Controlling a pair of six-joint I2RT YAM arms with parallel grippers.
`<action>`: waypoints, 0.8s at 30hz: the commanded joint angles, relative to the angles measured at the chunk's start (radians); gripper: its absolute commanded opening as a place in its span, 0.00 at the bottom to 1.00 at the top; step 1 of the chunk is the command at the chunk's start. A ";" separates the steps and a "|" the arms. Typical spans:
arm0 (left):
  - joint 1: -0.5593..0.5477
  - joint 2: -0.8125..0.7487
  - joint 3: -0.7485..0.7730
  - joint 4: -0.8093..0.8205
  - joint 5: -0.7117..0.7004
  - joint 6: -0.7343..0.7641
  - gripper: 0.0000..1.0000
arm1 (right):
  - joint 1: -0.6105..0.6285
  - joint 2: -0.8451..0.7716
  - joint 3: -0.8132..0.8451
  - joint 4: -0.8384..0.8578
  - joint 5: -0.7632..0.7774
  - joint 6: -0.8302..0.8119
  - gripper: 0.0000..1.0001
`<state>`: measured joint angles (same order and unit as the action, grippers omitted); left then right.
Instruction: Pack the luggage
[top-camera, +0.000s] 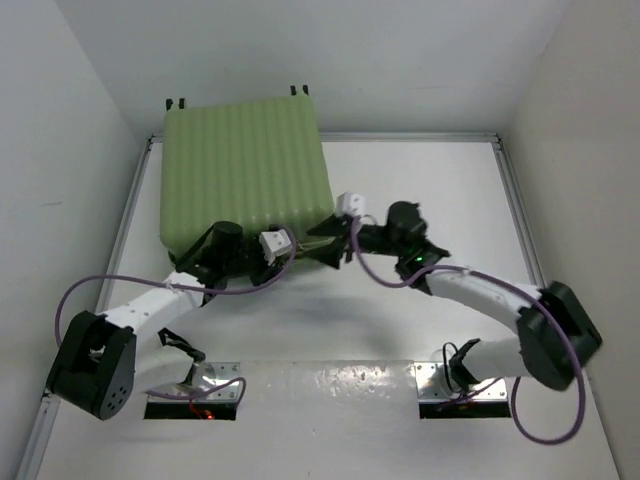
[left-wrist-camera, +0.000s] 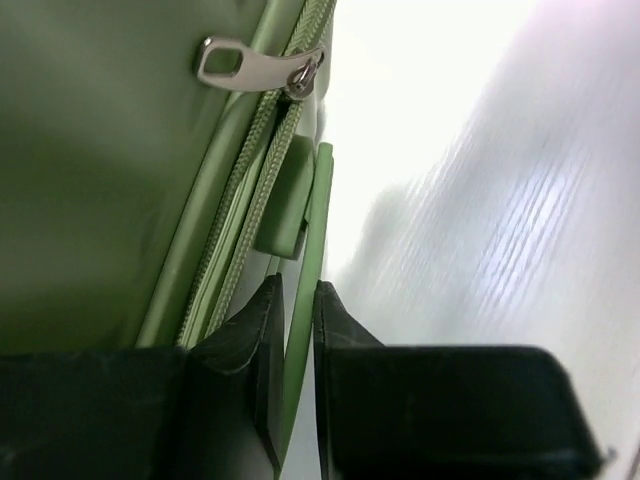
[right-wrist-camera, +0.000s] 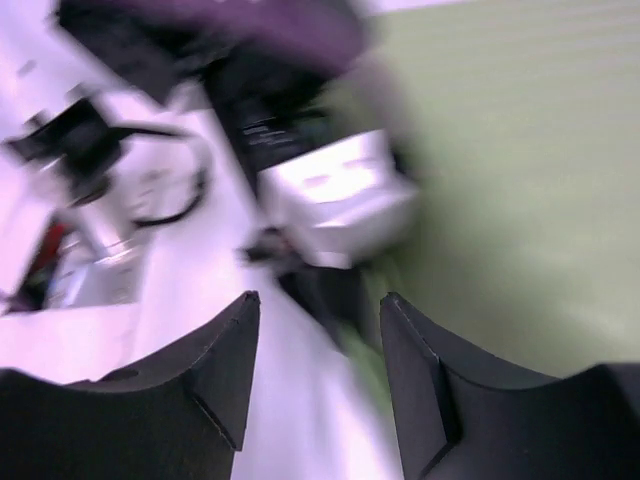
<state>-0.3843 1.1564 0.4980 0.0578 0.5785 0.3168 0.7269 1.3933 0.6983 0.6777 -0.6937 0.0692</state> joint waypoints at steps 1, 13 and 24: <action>-0.028 -0.015 0.131 -0.212 -0.125 0.054 0.08 | -0.127 -0.149 -0.007 -0.199 -0.018 -0.014 0.51; -0.243 0.384 0.343 -0.302 -0.430 0.190 0.39 | -0.540 -0.136 0.124 -0.449 0.200 0.196 0.55; -0.366 -0.113 0.037 -0.250 -0.085 0.597 0.00 | -0.632 -0.074 0.144 -0.438 0.224 0.230 0.35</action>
<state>-0.6464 1.1927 0.5449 -0.2417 0.2237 0.6960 0.1001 1.3331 0.8131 0.2230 -0.4843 0.2699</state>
